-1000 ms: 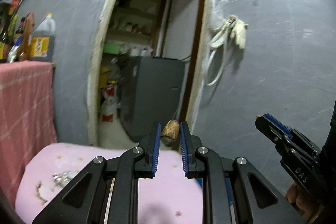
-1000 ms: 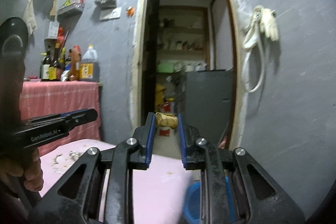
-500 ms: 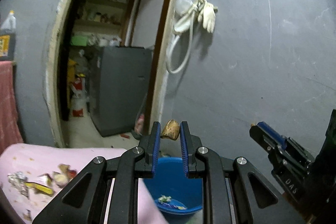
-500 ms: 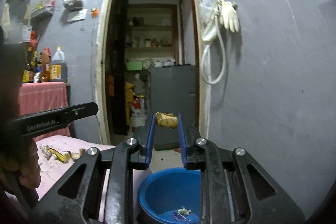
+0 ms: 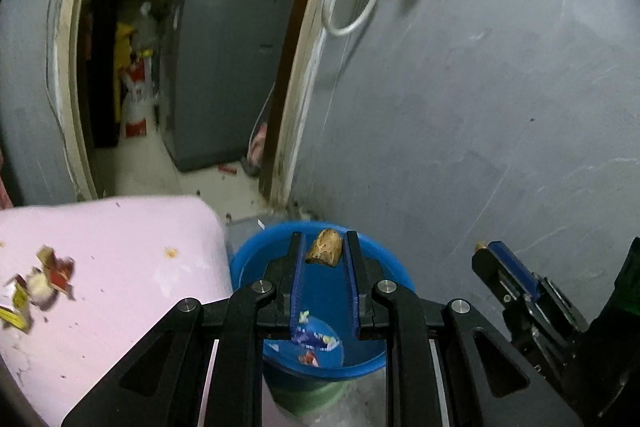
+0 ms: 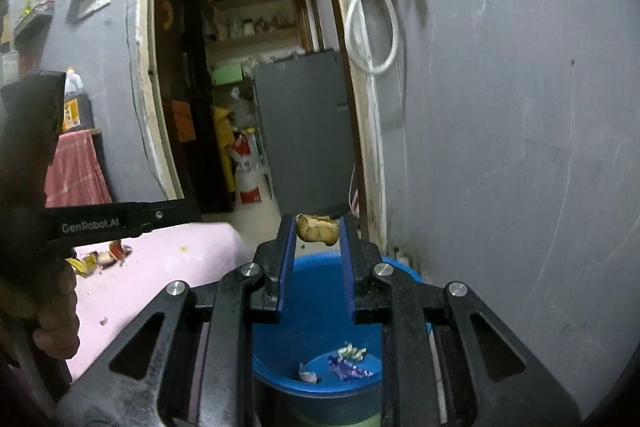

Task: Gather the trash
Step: 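Carry the brown scrap with the left tool over the blue bucket, then open the left tool to drop the brown scrap into the bucket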

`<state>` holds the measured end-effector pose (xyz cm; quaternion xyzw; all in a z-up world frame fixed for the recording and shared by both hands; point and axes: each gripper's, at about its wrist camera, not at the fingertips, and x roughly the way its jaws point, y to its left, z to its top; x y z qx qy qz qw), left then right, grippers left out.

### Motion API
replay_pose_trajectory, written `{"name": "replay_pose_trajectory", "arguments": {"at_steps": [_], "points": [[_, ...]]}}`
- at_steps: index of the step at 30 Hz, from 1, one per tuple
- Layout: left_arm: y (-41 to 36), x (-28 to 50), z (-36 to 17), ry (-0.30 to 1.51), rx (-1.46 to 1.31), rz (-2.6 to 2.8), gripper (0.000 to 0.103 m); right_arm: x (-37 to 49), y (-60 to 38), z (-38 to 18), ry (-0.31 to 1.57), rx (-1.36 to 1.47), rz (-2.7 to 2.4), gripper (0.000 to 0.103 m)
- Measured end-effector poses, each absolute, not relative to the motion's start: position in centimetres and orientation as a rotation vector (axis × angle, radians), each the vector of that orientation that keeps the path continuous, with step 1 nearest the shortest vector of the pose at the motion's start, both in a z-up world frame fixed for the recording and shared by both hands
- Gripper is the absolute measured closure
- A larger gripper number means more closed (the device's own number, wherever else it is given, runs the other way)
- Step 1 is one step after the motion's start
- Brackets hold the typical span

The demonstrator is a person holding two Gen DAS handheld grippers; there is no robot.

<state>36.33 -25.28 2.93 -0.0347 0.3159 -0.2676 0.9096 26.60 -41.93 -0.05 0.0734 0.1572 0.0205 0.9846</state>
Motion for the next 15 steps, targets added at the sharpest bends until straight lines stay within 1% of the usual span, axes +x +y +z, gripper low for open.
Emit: {"name": "replay_pose_trajectory", "arguments": {"at_steps": [6, 13, 15], "points": [[-27.1, 38.5, -0.2, 0.752, -0.055, -0.546, 0.088, 28.3, -42.4, -2.5, 0.395, 0.177, 0.046, 0.081], [-28.2, 39.5, -2.8, 0.82, -0.023, -0.531, 0.087, 29.6, -43.1, -4.4, 0.466, 0.207, 0.042, 0.08], [-28.1, 39.9, -3.3, 0.839, -0.036, -0.521, 0.085, 29.8, -43.2, -4.7, 0.478, 0.218, 0.043, 0.08]]}}
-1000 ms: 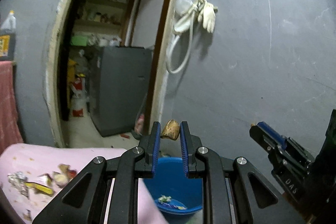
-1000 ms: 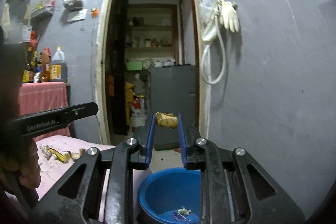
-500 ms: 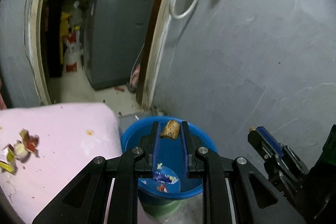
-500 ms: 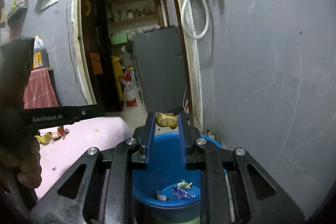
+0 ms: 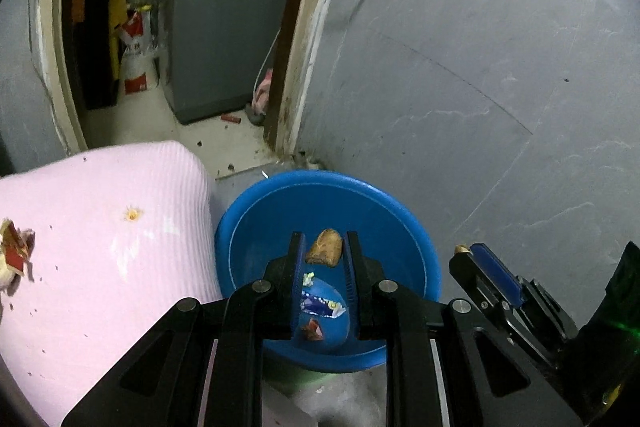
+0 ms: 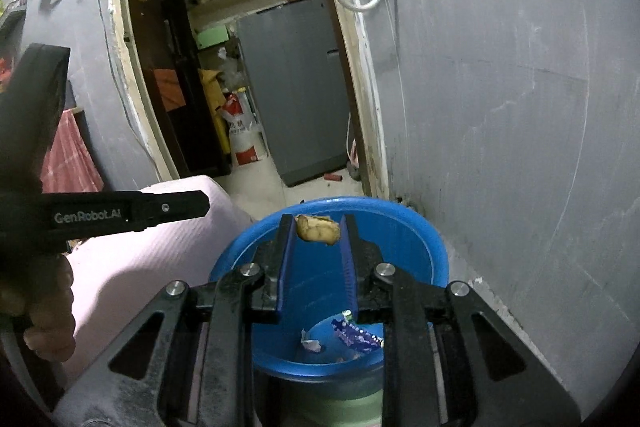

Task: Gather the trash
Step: 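Open the left tool to drop the brown scrap into the bucket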

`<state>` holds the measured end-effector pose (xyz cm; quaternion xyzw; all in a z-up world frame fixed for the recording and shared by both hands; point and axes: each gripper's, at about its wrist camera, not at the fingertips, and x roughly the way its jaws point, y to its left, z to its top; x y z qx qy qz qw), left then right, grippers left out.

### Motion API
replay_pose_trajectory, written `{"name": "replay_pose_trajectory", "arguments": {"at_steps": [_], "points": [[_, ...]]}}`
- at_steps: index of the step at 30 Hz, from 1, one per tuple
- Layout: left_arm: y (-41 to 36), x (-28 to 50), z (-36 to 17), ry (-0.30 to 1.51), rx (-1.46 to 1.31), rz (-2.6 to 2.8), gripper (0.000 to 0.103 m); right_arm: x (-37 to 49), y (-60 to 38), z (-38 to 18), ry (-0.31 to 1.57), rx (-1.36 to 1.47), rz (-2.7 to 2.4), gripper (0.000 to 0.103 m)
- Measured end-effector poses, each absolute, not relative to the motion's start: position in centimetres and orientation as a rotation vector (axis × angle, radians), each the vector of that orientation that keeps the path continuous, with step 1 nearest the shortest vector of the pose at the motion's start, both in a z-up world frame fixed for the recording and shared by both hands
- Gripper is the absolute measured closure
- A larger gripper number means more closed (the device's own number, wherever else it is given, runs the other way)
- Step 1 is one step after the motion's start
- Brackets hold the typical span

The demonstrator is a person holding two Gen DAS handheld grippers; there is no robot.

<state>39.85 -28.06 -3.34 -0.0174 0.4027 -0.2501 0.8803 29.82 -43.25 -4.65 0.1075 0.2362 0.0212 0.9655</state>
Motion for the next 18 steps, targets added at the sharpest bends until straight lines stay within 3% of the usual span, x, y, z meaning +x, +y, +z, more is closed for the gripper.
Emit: {"name": "replay_pose_trajectory", "arguments": {"at_steps": [2, 12, 18], "points": [[-27.7, 40.0, -3.5, 0.839, -0.047, -0.516, 0.074, 29.9, -43.4, -4.9, 0.488, 0.222, 0.044, 0.079], [-26.6, 39.2, -2.4, 0.803, -0.086, -0.499, 0.066, 29.6, -43.7, -4.5, 0.482, 0.238, 0.042, 0.06], [-24.3, 38.3, -0.4, 0.744, -0.141, -0.469, 0.049, 28.6, -43.5, -2.4, 0.421, 0.24, 0.025, 0.043]]}}
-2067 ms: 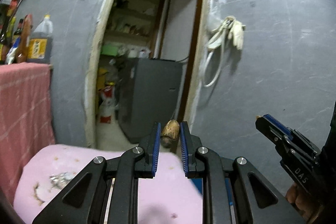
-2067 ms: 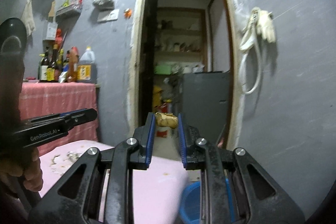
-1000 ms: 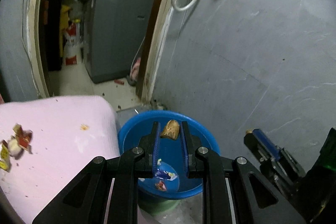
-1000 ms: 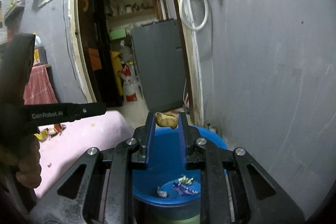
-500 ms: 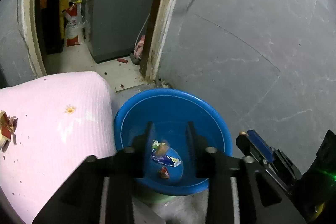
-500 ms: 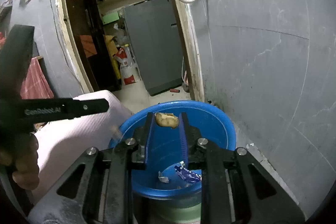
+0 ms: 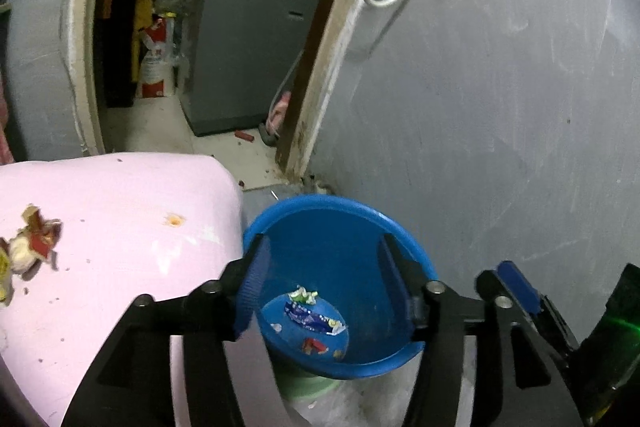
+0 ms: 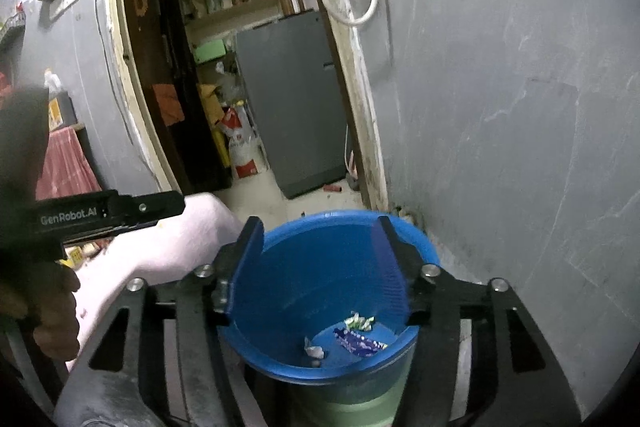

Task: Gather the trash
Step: 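Open the left tool to drop the brown scrap into the bucket, then move both tools back over the trash on the table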

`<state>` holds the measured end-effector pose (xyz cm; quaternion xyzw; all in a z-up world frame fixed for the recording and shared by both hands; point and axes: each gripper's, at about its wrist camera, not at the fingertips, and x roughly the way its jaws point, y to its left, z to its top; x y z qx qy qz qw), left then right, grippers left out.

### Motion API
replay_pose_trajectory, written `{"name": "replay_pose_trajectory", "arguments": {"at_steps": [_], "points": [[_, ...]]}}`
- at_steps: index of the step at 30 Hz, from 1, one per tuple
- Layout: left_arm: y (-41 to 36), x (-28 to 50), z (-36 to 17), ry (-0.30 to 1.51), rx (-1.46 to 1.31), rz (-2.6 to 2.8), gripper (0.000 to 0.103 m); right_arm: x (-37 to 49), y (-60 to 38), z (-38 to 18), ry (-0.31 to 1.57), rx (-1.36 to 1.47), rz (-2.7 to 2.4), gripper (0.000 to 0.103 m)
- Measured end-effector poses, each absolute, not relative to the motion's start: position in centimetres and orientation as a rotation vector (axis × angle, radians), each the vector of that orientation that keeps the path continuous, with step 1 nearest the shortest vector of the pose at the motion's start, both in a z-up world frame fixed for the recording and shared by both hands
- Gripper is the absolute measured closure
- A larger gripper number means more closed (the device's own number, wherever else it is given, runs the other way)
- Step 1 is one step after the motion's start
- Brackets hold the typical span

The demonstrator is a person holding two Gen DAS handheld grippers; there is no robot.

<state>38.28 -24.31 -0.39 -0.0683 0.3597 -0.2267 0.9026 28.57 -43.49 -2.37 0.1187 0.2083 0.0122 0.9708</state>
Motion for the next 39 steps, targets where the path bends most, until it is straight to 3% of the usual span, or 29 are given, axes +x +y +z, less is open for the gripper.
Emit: {"name": "replay_pose_trajectory", "arguments": {"at_steps": [3, 8, 12, 27, 39], "points": [[-22.9, 37.6, 1.3, 0.698, -0.167, -0.459, 0.04, 27.7, -43.3, -0.8, 0.377, 0.238, 0.021, 0.032], [-20.1, 36.0, 4.6, 0.595, -0.196, -0.437, 0.012, 26.1, -42.2, 2.2, 0.302, 0.224, 0.021, 0.018], [-17.3, 34.3, 7.2, 0.501, -0.196, -0.388, 0.003, 25.1, -40.8, 4.3, 0.254, 0.215, 0.032, 0.004], [-8.3, 26.7, 12.0, 0.277, -0.131, -0.216, 0.002, 21.5, -32.8, 10.6, 0.08, 0.146, 0.166, 0.0], [0.2, 22.8, 13.2, 0.216, -0.137, -0.091, 0.002, 21.3, -24.9, 12.1, 0.048, 0.104, 0.297, 0.0]]}}
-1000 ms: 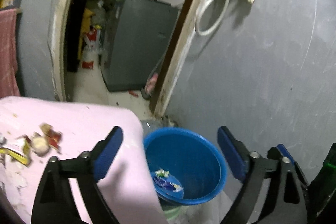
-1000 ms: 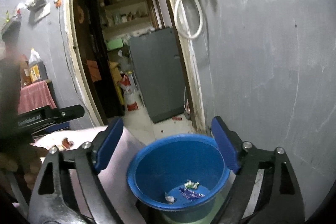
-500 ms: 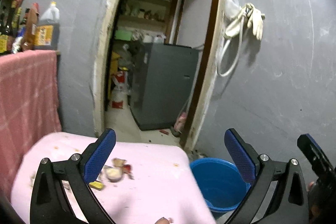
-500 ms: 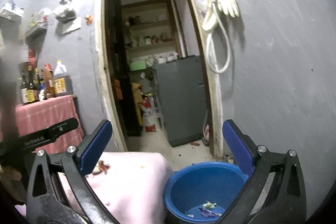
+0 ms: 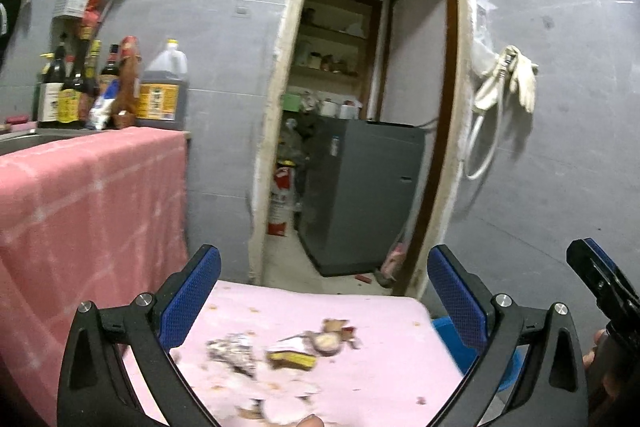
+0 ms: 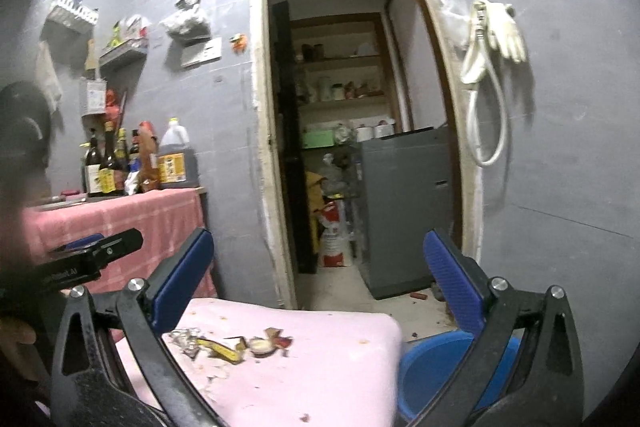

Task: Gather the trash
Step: 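Move both tools back over the trash on the table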

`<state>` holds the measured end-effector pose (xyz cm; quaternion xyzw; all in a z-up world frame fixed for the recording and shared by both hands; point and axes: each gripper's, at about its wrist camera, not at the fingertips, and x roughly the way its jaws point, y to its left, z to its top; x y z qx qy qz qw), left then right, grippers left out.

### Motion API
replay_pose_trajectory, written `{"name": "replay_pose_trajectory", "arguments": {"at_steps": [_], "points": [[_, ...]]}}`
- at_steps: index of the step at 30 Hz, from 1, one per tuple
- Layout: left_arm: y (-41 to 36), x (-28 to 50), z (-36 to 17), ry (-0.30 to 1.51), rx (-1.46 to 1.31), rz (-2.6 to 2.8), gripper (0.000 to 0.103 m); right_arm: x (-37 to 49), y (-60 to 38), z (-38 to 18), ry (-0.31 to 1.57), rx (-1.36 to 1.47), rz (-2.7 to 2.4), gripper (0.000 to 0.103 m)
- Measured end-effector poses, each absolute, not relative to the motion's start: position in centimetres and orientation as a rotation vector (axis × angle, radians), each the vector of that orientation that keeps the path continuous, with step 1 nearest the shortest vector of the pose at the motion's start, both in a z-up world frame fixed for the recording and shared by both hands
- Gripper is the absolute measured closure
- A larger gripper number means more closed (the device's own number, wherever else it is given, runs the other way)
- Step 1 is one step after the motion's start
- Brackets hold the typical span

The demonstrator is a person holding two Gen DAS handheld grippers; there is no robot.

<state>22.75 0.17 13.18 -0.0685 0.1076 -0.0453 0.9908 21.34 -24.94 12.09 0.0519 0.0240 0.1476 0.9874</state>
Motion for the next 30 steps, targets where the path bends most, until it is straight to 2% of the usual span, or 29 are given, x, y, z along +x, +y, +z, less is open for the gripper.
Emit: {"name": "replay_pose_trajectory", "arguments": {"at_steps": [10, 21, 25, 27, 29, 30], "points": [[6.1, 22.7, 10.8, 0.236, -0.171, -0.004, 0.002, 23.8, -19.6, 9.7, 0.13, 0.054, 0.382, 0.0], [9.7, 26.8, 4.3, 0.437, -0.241, 0.044, 0.002, 28.4, -16.6, 4.6, 0.3, -0.007, 0.45, 0.0], [10.2, 28.4, 2.4, 0.524, -0.232, 0.043, 0.004, 30.2, -15.5, 2.9, 0.381, -0.032, 0.497, 0.004], [10.5, 28.9, 1.4, 0.559, -0.244, 0.026, 0.011, 31.0, -14.6, 2.1, 0.421, -0.06, 0.521, 0.013], [10.8, 29.6, 0.4, 0.606, -0.264, -0.006, 0.028, 31.7, -13.5, 1.1, 0.465, -0.101, 0.545, 0.018], [10.9, 30.0, -0.1, 0.635, -0.273, -0.021, 0.031, 31.9, -13.1, 0.9, 0.478, -0.113, 0.552, 0.02]]}}
